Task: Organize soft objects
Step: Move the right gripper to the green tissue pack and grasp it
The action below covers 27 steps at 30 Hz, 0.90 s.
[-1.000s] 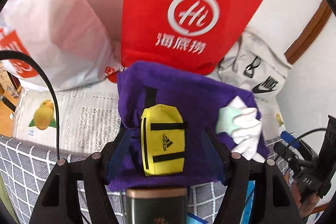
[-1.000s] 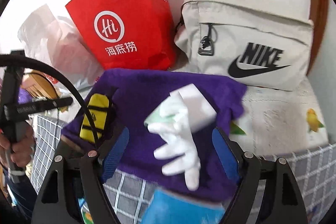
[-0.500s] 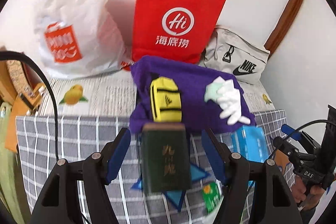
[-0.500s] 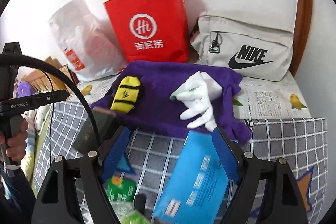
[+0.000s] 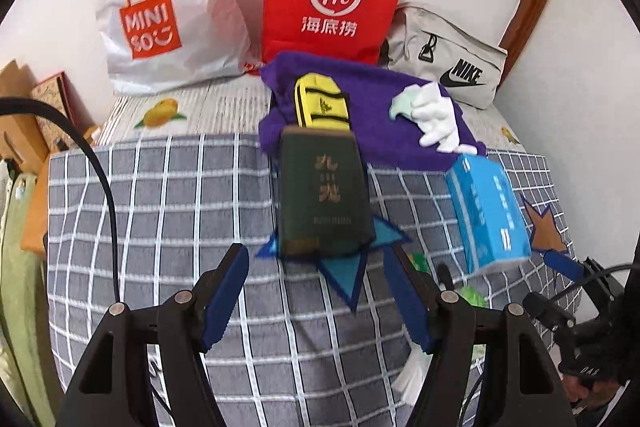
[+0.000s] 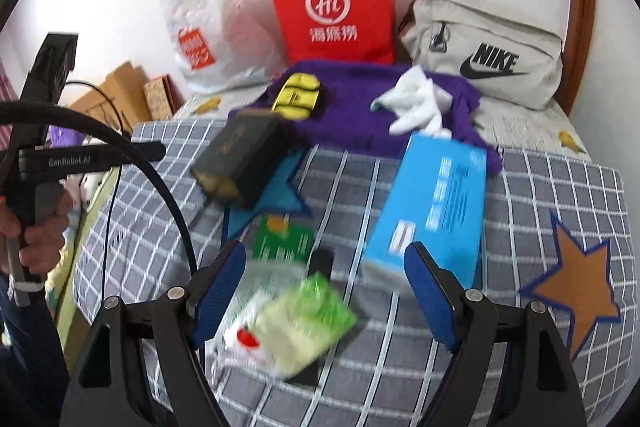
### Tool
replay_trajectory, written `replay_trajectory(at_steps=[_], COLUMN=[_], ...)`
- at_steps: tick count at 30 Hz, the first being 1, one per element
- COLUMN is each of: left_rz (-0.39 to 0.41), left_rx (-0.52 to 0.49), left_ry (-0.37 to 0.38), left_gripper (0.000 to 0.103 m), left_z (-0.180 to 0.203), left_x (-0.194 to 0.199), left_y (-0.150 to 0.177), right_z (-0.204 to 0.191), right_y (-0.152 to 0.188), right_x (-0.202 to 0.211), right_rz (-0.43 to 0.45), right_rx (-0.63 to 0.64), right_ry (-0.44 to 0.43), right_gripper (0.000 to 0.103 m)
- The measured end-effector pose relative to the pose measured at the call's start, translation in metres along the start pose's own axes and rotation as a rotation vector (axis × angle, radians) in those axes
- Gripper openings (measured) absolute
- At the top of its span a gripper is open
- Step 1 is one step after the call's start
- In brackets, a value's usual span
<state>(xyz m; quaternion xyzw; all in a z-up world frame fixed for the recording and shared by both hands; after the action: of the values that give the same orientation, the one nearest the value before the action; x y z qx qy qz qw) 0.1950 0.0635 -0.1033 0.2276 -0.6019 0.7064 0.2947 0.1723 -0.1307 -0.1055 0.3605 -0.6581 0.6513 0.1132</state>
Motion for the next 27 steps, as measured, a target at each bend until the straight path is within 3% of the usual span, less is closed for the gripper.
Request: replay_trajectory(at_steps=[3, 7, 12, 19, 27], left_rz=[-0.020, -0.047, -0.075, -0.122, -0.141], left_rx=[0.022, 0.033, 0.048, 0.033, 0.056], left_ry=[0.030, 0.046, 0.055, 0.049, 0.070], left_gripper=[0.068, 0.068, 0.068, 0.068, 0.068], left_z=[0.005, 0.012, 0.016, 0.015, 0.011], left_x=[0.002, -0.001, -0.005, -0.012, -0.013], left_y=[0.016, 0.031, 0.047, 0.071, 0.089], right_z=[-0.003, -0.013, -0.028, -0.023, -0.009], right_y=[0.018, 0.044, 0.066, 0.078, 0.078], right_x=[0.005, 0.001, -0.011, -0.038, -0.059], right_rz=[-0.014, -0.069, -0.100, -0.124, -0.141], right_rx=[0.015, -0.020, -0.013, -0.005, -0.100], right_ry=[0.015, -0.062, -0.075, 0.034, 0.004], right_gripper=[0.081, 0.081, 0.081, 0.081, 0.084])
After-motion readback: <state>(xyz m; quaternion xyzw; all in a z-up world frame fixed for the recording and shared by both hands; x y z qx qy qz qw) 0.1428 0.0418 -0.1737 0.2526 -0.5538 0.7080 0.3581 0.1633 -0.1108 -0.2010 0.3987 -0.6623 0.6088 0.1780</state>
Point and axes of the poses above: each gripper's, at about its wrist camera, not at the fingertips, and x roughly against the way its jaws point, z to its right, y to its underside, the point moved 8 cm from there along -x, roughly the way its jaws point, and after that the axes turned 12 degrees about z, right-handed, at the moved point
